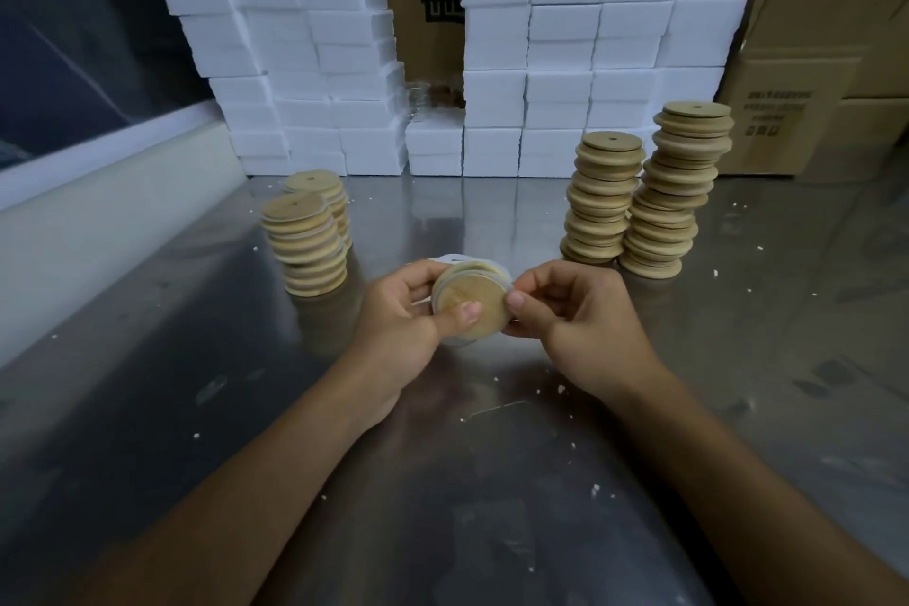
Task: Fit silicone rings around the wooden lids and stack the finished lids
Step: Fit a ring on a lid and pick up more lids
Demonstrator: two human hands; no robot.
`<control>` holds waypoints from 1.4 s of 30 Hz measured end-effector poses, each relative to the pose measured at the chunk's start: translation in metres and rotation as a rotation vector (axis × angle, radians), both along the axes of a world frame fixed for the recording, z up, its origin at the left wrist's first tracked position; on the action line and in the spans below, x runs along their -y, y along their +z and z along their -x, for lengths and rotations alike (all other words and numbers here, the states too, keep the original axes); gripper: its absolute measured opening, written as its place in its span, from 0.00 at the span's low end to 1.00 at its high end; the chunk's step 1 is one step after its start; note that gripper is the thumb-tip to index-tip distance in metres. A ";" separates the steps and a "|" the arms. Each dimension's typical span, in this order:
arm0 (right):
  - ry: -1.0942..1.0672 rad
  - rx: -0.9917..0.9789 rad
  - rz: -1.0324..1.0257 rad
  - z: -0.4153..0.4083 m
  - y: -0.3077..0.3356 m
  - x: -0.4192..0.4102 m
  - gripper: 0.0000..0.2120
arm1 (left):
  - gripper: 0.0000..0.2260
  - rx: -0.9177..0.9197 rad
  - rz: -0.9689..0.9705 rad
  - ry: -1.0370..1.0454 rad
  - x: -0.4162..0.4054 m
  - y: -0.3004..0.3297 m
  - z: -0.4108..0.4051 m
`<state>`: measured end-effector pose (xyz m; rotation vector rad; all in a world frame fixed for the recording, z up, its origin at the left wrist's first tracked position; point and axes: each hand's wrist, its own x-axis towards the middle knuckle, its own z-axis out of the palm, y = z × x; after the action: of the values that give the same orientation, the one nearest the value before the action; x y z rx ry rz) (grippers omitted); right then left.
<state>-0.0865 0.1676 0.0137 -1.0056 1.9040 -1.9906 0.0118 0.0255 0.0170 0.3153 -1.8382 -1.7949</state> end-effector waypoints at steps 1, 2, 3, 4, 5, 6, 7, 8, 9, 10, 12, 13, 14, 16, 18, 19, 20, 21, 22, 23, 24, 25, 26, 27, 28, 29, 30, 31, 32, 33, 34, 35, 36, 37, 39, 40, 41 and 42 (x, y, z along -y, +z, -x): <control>0.010 0.018 0.012 0.000 0.000 0.000 0.06 | 0.13 0.008 -0.016 -0.014 0.001 0.001 0.000; 0.024 0.049 0.027 0.000 0.001 -0.001 0.07 | 0.13 0.018 -0.026 -0.028 0.003 0.001 0.000; 0.040 0.084 0.040 0.000 0.001 -0.001 0.06 | 0.13 0.028 -0.027 -0.040 0.006 0.002 -0.001; 0.054 0.114 0.046 -0.001 0.002 -0.002 0.05 | 0.14 0.037 -0.025 -0.050 0.007 0.002 -0.001; 0.067 0.139 0.046 -0.001 0.003 -0.002 0.04 | 0.14 0.044 -0.027 -0.057 0.008 0.002 -0.002; 0.076 0.159 0.046 -0.002 0.004 -0.003 0.03 | 0.14 0.050 -0.038 -0.060 0.008 0.003 -0.002; 0.079 0.173 0.049 -0.003 0.005 -0.002 0.02 | 0.15 0.055 -0.059 -0.058 0.008 0.003 -0.003; 0.076 0.180 0.051 -0.004 0.005 -0.002 0.02 | 0.15 0.057 -0.086 -0.053 0.008 0.004 -0.003; 0.070 0.181 0.045 -0.005 0.006 -0.001 0.02 | 0.15 0.057 -0.119 -0.050 0.008 0.005 -0.003; 0.065 0.181 0.033 -0.006 0.006 -0.001 0.02 | 0.16 0.054 -0.154 -0.051 0.007 0.006 -0.003; 0.060 0.180 0.002 -0.009 0.005 0.001 0.02 | 0.18 0.041 -0.224 -0.053 0.007 0.007 -0.002; 0.055 0.176 -0.008 -0.011 0.004 0.001 0.02 | 0.20 0.036 -0.249 -0.051 0.007 0.008 -0.002; 0.045 0.169 -0.009 -0.012 0.004 0.002 0.02 | 0.21 0.035 -0.263 -0.049 0.007 0.008 -0.002; 0.018 0.159 0.005 -0.014 0.004 0.003 0.03 | 0.21 0.030 -0.278 -0.056 0.007 0.008 -0.001; -0.007 0.167 0.020 -0.015 0.004 0.005 0.05 | 0.22 0.017 -0.257 -0.044 0.007 0.008 -0.001; -0.021 0.177 0.026 -0.015 0.004 0.006 0.05 | 0.22 0.010 -0.211 -0.017 0.006 0.008 0.000; -0.035 0.188 0.032 -0.015 0.004 0.007 0.03 | 0.22 0.003 -0.129 0.024 0.005 0.007 0.001; -0.051 0.202 0.041 -0.014 0.004 0.007 0.03 | 0.22 -0.004 -0.012 0.073 0.004 0.006 0.001; -0.066 0.220 0.054 -0.013 0.004 0.007 0.03 | 0.22 -0.008 0.126 0.119 0.004 0.005 0.002; -0.077 0.242 0.066 -0.012 0.004 0.007 0.03 | 0.25 -0.006 0.269 0.149 0.004 0.003 0.002; -0.082 0.266 0.077 -0.011 0.004 0.007 0.03 | 0.28 0.002 0.396 0.160 0.005 0.002 0.002; -0.083 0.286 0.083 -0.010 0.005 0.006 0.03 | 0.31 0.011 0.488 0.163 0.006 0.001 0.001; -0.079 0.298 0.082 -0.010 0.005 0.005 0.03 | 0.32 0.017 0.545 0.169 0.007 0.001 0.001; -0.074 0.299 0.072 -0.010 0.005 0.005 0.03 | 0.31 0.021 0.573 0.181 0.008 0.001 0.000; -0.068 0.293 0.058 -0.011 0.005 0.005 0.04 | 0.30 0.023 0.589 0.196 0.010 0.001 -0.001; -0.064 0.282 0.043 -0.012 0.005 0.005 0.05 | 0.29 0.023 0.608 0.207 0.012 0.000 -0.001; -0.063 0.273 0.032 -0.013 0.005 0.005 0.06 | 0.29 0.021 0.640 0.206 0.013 0.001 -0.002; -0.063 0.267 0.024 -0.014 0.005 0.006 0.07 | 0.28 0.021 0.682 0.199 0.016 0.002 -0.002; -0.064 0.263 0.016 -0.015 0.005 0.006 0.07 | 0.28 0.033 0.725 0.195 0.018 0.003 -0.003; -0.067 0.250 0.003 -0.016 0.005 0.007 0.07 | 0.29 0.056 0.765 0.195 0.021 0.005 -0.005; -0.075 0.222 -0.018 -0.016 0.004 0.007 0.07 | 0.29 0.083 0.797 0.198 0.025 0.007 -0.006; -0.090 0.177 -0.044 -0.017 0.004 0.007 0.07 | 0.28 0.107 0.811 0.203 0.029 0.008 -0.007; -0.111 0.123 -0.069 -0.017 0.004 0.007 0.06 | 0.27 0.130 0.800 0.219 0.034 0.009 -0.009; -0.134 0.071 -0.085 -0.016 0.004 0.007 0.06 | 0.25 0.162 0.771 0.255 0.039 0.010 -0.011; -0.180 0.008 -0.088 -0.014 0.005 0.005 0.05 | 0.23 0.294 0.747 0.380 0.051 0.014 -0.015; -0.201 -0.002 -0.082 -0.012 0.005 0.004 0.05 | 0.22 0.396 0.776 0.450 0.057 0.017 -0.017; -0.219 -0.006 -0.077 -0.010 0.005 0.004 0.05 | 0.23 0.510 0.820 0.497 0.062 0.020 -0.019; -0.235 -0.008 -0.074 -0.008 0.004 0.003 0.05 | 0.24 0.632 0.854 0.508 0.066 0.023 -0.022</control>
<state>-0.0783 0.1642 0.0181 -0.8050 2.1710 -2.0194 0.0334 -0.0402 0.0401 0.9628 -2.4482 -0.4923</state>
